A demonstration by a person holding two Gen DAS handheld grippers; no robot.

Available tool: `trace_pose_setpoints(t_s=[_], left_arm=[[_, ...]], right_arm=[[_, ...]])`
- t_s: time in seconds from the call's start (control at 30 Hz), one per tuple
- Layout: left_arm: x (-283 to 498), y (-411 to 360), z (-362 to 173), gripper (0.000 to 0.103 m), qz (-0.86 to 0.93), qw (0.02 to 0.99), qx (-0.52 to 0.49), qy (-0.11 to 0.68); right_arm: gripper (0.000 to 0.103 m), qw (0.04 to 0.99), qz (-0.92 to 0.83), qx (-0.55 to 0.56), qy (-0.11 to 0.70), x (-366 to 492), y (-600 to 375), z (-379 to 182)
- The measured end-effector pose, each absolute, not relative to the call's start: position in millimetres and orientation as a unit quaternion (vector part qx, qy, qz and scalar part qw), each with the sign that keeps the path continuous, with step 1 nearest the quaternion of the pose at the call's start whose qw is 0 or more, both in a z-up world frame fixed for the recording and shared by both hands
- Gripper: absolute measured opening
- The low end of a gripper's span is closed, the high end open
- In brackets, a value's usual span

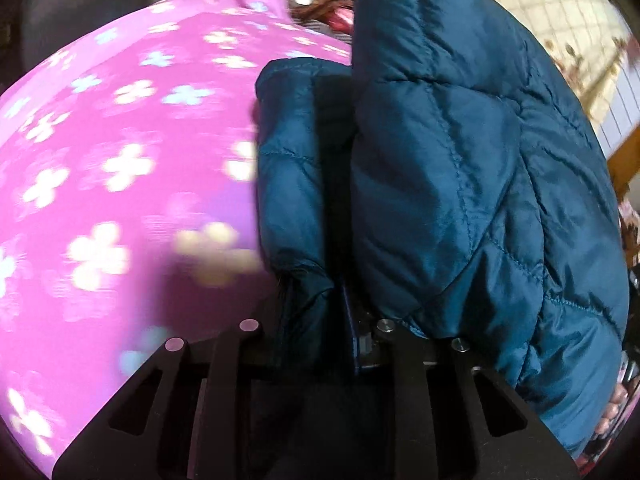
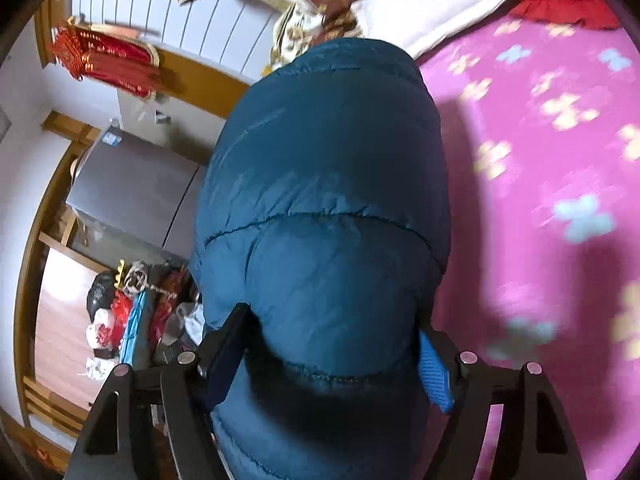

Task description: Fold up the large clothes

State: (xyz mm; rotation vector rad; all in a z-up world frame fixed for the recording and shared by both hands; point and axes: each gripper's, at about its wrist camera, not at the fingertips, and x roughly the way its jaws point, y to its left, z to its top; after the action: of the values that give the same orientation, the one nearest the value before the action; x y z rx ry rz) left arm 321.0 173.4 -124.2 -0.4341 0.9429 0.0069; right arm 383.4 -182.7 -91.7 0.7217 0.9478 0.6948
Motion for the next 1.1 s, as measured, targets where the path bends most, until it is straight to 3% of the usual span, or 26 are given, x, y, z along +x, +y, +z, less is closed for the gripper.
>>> trace_pose_setpoints(t_s=[0.2,0.37,0.7,0.93,1.1], left_arm=[[357.8,114.2,-116.9,0.02,-0.019,0.874,-0.163,0.458],[356.6,109.9,-95.2,0.02,-0.008,0.881,-0.135,0.453],[235.9,163.9,-56.0,0.028,0.02,0.888,-0.161,0.43],[220.7,167.4,-69.3,0.035,0.022,0.904,-0.142,0.403],[250.3,195.4,-95.2,0.036,0.011,0.875,-0.243,0.419]], right_arm=[[0.074,0.814,0.242,0.326,0.415,383.9,-234.0,-83.7],[0.075,0.893,0.115,0.196,0.389,366.4,-221.2,-34.9],[0.074,0.933,0.135,-0.037,0.333,302.3,-94.9,38.8],[0.07,0.919,0.122,-0.097,0.363,364.1,11.5,15.5],[0.068,0.913,0.074,-0.132,0.379,415.5,34.9,-25.5]])
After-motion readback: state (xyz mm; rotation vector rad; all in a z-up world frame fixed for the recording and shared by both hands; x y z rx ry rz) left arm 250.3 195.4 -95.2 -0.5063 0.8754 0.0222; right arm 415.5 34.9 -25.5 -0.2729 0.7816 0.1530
